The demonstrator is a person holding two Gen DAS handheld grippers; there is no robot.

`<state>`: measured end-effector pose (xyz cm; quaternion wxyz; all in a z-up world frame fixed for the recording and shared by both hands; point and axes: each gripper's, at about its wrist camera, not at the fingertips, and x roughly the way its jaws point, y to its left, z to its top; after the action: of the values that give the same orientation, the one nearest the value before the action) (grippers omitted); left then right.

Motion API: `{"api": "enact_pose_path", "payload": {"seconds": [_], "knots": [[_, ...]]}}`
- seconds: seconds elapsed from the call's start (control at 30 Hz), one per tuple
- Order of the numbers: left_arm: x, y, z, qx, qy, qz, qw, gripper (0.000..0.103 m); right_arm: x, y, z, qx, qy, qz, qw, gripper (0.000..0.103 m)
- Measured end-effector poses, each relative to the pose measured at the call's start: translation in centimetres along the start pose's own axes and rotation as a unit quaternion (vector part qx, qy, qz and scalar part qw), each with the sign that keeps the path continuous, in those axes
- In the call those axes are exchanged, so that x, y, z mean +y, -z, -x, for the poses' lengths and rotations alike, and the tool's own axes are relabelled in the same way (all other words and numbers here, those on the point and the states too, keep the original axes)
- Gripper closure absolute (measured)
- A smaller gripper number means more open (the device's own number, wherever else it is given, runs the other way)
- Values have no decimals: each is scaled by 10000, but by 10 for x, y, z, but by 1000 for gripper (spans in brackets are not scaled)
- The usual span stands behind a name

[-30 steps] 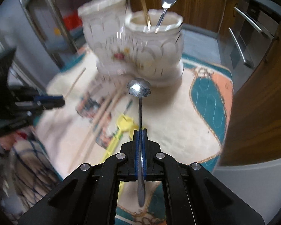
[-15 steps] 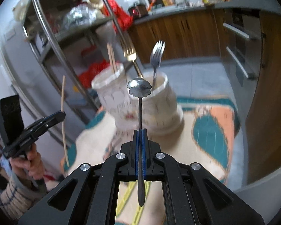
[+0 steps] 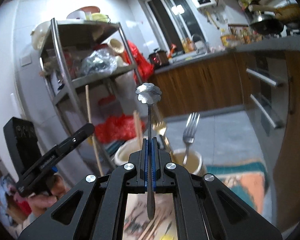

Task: Organize utensils
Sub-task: 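Drop the chopstick in the tall pot while the right tool drops the silver spoon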

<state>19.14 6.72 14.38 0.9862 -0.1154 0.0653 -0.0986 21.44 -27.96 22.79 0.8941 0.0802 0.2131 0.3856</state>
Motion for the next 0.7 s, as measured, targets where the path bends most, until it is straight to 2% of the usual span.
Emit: {"api": "enact_pose_path", "payload": {"seconds": [0.17,0.3,0.7], "knots": [[3,-17,-16,-440,-40,43,9990,99,-2,-17,-10,-529,127,26,9985,99],[2,-22,-26,-641,-136,17,9978,99,-6,-21,-17,-796,224,-48,9966,99],[21,-24,-38,-870,-254,231,9956,99,-10,-20,-28,-898,305,-76,9955,99]]}}
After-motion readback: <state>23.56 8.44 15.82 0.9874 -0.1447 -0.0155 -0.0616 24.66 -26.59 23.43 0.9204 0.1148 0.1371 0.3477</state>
